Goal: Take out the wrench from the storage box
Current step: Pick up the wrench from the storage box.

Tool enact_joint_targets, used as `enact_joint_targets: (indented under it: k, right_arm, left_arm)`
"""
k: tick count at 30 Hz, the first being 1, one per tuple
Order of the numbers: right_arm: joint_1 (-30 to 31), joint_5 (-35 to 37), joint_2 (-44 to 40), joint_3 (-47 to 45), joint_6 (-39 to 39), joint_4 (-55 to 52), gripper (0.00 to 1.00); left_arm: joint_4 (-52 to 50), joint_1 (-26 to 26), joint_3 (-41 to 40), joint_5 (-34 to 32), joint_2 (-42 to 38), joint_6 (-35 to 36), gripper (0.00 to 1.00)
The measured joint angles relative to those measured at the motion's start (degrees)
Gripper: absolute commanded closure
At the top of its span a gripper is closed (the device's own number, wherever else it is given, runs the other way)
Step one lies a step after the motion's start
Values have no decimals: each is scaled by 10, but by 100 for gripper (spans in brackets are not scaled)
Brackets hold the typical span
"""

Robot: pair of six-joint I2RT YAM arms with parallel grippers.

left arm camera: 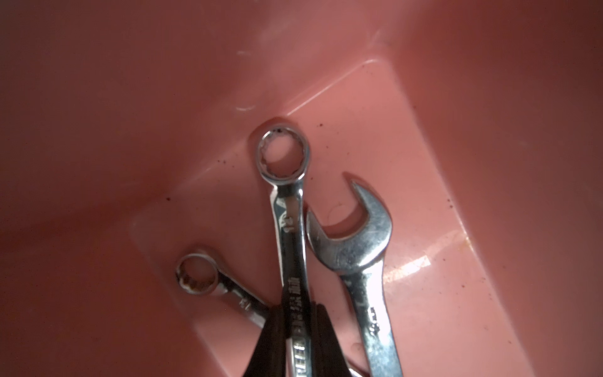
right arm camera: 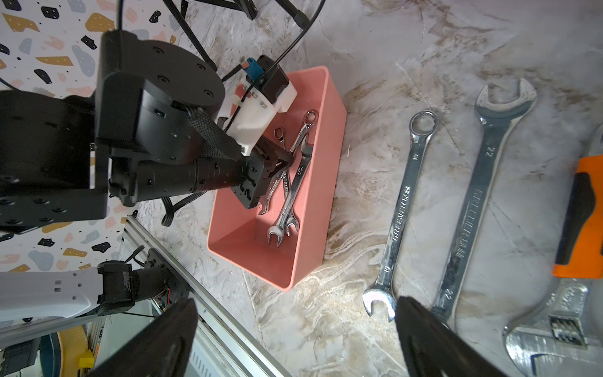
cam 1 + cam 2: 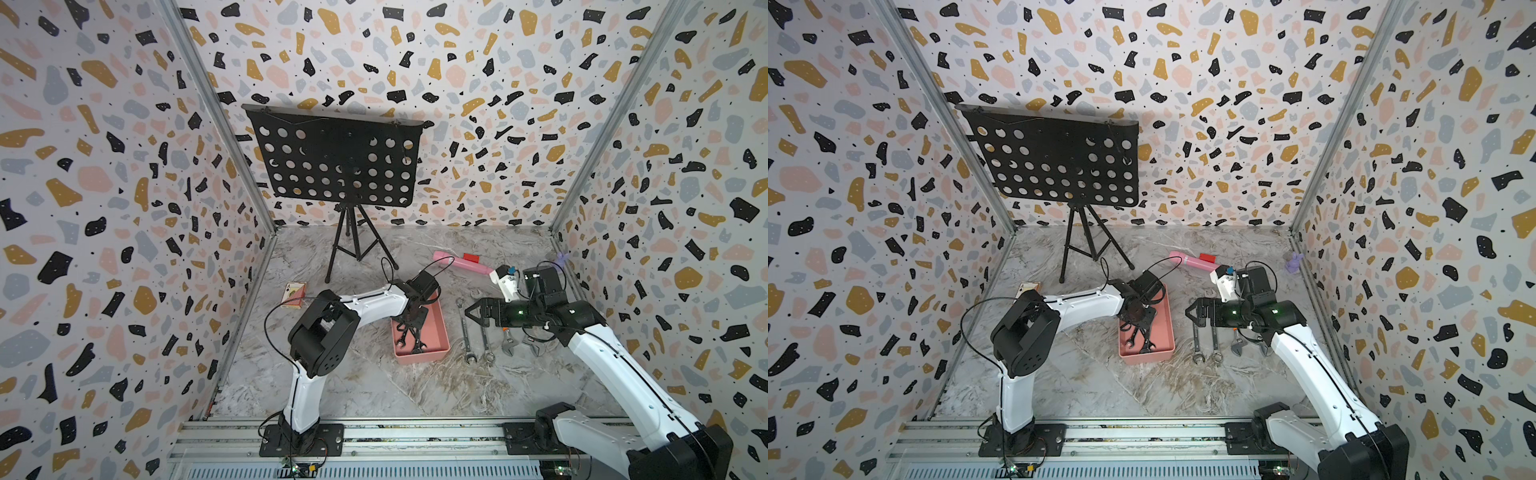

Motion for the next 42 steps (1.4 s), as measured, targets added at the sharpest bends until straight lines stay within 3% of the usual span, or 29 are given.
enact_joint_targets:
  k: [2, 20, 24, 27, 32, 42]
  right_arm:
    - [0, 0, 0, 0, 1, 2, 0]
    - [0, 0, 4, 0, 2, 3, 0]
    - [0, 0, 4, 0, 2, 3, 0]
    - [0, 0, 4, 0, 2, 3, 0]
    - [0, 1, 4, 0, 1, 3, 0]
    - [0, 1, 4, 0, 1, 3, 0]
  left_arm:
    - [0, 0, 0, 2, -1, 2, 100]
    - [-30, 2, 3, 12, -28, 6, 99]
    - [-32, 2, 3, 16, -28, 7, 78]
    - [-33, 2, 3, 23, -28, 5, 69]
    - [-32, 2, 13, 33, -20, 9, 64]
    - [-28, 11, 39, 47, 17, 21, 64]
